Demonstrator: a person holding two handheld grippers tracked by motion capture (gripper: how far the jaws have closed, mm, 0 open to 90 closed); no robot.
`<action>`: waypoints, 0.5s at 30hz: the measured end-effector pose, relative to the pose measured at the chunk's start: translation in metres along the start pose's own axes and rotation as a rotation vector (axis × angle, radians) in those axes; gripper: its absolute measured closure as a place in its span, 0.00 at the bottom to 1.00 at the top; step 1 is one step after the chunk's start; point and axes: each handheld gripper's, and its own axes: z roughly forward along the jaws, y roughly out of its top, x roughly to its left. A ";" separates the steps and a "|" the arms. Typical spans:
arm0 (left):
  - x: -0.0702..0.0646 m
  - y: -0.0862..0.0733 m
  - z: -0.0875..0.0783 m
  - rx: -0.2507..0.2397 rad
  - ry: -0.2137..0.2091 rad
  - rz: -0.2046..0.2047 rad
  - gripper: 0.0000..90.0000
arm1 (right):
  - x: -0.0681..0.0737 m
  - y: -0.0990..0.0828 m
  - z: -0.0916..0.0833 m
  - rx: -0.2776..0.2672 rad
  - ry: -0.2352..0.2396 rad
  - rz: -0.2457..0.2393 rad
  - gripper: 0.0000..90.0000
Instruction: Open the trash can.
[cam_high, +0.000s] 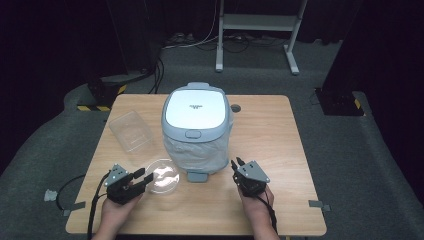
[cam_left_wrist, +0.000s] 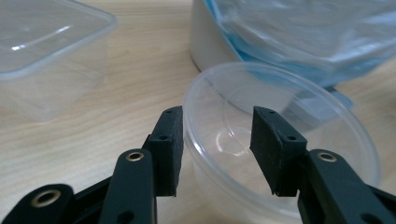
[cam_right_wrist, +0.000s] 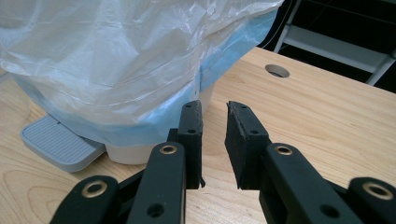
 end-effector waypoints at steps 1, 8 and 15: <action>-0.004 -0.002 -0.002 -0.002 -0.008 0.002 0.60 | 0.000 0.000 0.000 -0.002 0.000 -0.002 0.84; -0.042 -0.013 -0.008 0.003 -0.089 0.051 0.60 | 0.005 0.003 -0.005 -0.004 -0.001 -0.003 0.83; -0.078 -0.017 -0.001 0.008 -0.156 0.089 0.60 | 0.008 0.002 -0.014 -0.002 -0.002 -0.001 0.83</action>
